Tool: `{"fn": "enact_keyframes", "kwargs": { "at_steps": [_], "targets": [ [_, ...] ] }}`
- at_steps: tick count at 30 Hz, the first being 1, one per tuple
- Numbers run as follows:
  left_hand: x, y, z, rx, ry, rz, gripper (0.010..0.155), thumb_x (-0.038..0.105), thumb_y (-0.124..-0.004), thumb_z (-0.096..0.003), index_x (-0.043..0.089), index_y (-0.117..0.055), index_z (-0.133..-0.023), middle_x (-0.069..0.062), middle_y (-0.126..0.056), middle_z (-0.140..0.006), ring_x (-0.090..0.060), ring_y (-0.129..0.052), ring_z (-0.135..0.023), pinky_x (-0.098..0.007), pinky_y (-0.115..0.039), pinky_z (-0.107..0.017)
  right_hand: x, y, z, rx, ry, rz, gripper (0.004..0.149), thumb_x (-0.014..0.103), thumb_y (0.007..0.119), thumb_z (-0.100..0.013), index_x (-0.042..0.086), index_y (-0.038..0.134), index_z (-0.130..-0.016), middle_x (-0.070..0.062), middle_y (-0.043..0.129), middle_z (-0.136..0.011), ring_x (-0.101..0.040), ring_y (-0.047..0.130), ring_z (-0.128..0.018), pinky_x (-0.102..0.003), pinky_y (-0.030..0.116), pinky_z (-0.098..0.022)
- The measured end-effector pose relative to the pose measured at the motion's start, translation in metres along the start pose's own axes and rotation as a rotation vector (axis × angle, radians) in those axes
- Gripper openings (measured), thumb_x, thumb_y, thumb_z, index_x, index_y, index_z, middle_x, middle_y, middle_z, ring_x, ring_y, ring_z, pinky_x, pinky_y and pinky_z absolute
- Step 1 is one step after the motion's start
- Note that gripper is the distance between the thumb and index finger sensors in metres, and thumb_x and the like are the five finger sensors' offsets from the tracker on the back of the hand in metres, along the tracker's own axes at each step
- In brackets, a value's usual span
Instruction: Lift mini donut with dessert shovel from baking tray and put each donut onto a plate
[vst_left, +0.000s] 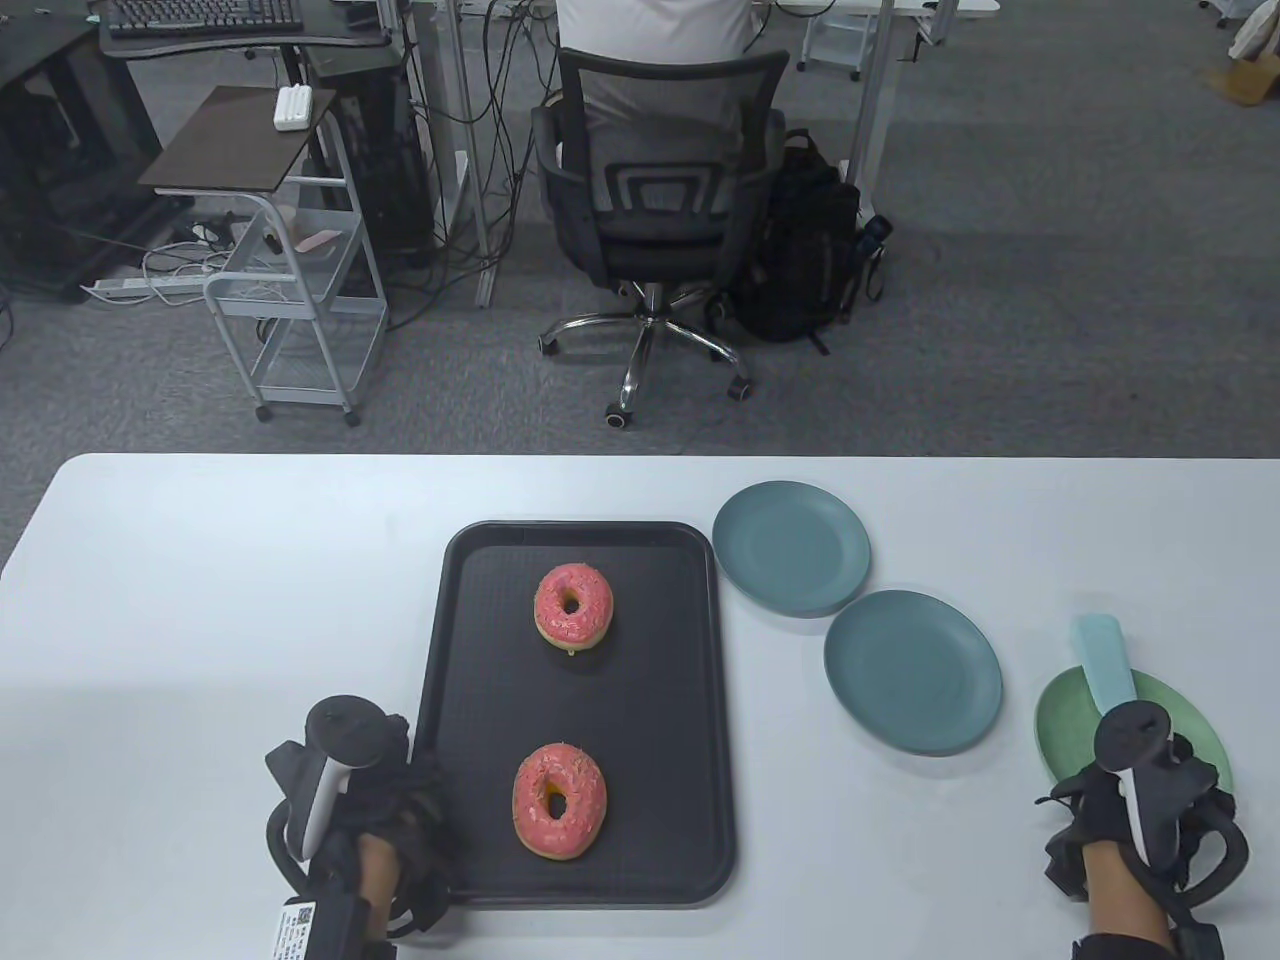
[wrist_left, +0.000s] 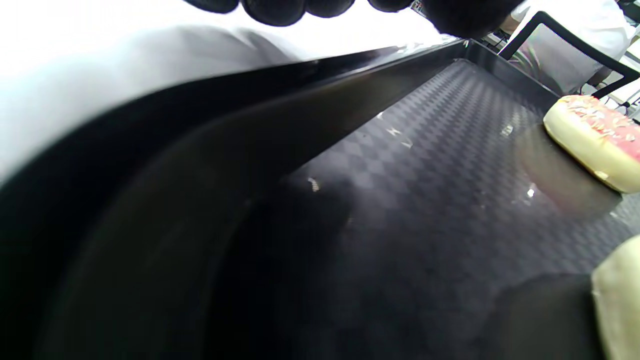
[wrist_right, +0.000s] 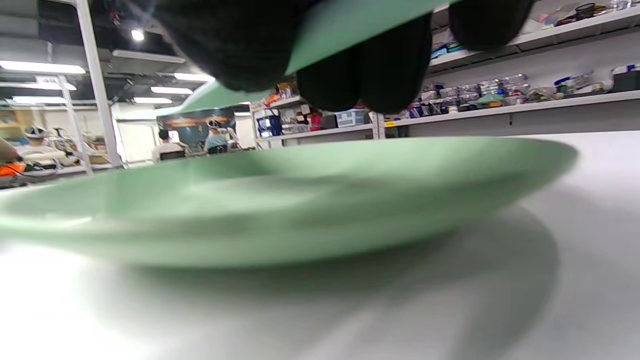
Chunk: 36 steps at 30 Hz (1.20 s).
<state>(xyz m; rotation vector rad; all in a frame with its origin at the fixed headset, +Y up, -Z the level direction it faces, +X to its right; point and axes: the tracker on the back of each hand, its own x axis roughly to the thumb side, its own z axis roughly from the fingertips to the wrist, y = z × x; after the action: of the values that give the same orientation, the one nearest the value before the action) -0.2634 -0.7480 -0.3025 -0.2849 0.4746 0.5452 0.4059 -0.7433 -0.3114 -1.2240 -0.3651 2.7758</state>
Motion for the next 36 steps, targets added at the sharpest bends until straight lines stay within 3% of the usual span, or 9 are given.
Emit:
{"fn": "enact_keyframes", "kwargs": {
  "at_steps": [4, 9, 16, 20, 26, 36],
  "targets": [
    [0.001, -0.001, -0.001, -0.005, 0.001, -0.034, 0.063, 0.044, -0.075, -0.0418, 0.031, -0.050, -0.098, -0.007, -0.052, -0.104, -0.034, -0.068, -0.096, -0.049, -0.065, -0.068, 0.020, -0.018, 0.010, -0.002, -0.118, -0.102, 0.060, 0.030, 0.082, -0.047, 0.013, 0.061, -0.100, -0.017, 0.081, -0.091, -0.032, 0.098, -0.061, -0.050, 0.089, -0.046],
    [0.002, -0.001, -0.002, 0.007, 0.013, -0.068, 0.062, 0.043, -0.075, -0.0418, 0.031, -0.052, -0.098, -0.005, -0.063, -0.098, -0.032, -0.077, -0.086, -0.047, -0.070, -0.062, 0.070, -0.046, 0.036, 0.031, -0.378, -0.205, 0.060, 0.033, 0.083, -0.047, 0.011, 0.063, -0.099, -0.015, 0.083, -0.089, -0.030, 0.098, -0.057, -0.043, 0.092, -0.036],
    [0.002, -0.003, -0.003, -0.009, 0.023, -0.110, 0.061, 0.045, -0.077, -0.0411, 0.032, -0.056, -0.096, -0.002, -0.074, -0.087, -0.027, -0.086, -0.072, -0.043, -0.076, -0.053, 0.154, -0.070, 0.080, 0.083, -0.565, -0.130, 0.063, 0.036, 0.088, -0.045, 0.007, 0.066, -0.096, -0.016, 0.090, -0.079, -0.028, 0.099, -0.044, -0.041, 0.093, -0.028],
    [0.001, -0.006, -0.006, -0.028, 0.038, -0.139, 0.061, 0.045, -0.078, -0.0405, 0.031, -0.056, -0.097, -0.001, -0.077, -0.085, -0.027, -0.088, -0.067, -0.042, -0.077, -0.051, 0.192, -0.067, 0.098, 0.119, -0.626, -0.098, 0.066, 0.038, 0.091, -0.041, 0.005, 0.069, -0.094, -0.016, 0.093, -0.073, -0.027, 0.100, -0.040, -0.040, 0.093, -0.025],
    [0.003, -0.011, -0.008, -0.023, 0.052, -0.201, 0.061, 0.043, -0.079, -0.0413, 0.031, -0.056, -0.097, 0.001, -0.077, -0.083, -0.022, -0.087, -0.063, -0.040, -0.077, -0.049, 0.243, -0.045, 0.122, 0.205, -0.723, 0.005, 0.065, 0.037, 0.091, -0.041, 0.003, 0.072, -0.092, -0.018, 0.094, -0.072, -0.029, 0.099, -0.040, -0.042, 0.091, -0.026],
    [0.005, -0.013, -0.010, -0.031, 0.067, -0.223, 0.060, 0.043, -0.078, -0.0406, 0.031, -0.058, -0.096, 0.002, -0.079, -0.076, -0.020, -0.089, -0.056, -0.041, -0.079, -0.046, 0.303, -0.003, 0.150, 0.308, -0.824, 0.175, 0.062, 0.030, 0.091, -0.041, 0.007, 0.071, -0.095, -0.017, 0.089, -0.082, -0.037, 0.092, -0.057, -0.054, 0.080, -0.047]
  ]
}}
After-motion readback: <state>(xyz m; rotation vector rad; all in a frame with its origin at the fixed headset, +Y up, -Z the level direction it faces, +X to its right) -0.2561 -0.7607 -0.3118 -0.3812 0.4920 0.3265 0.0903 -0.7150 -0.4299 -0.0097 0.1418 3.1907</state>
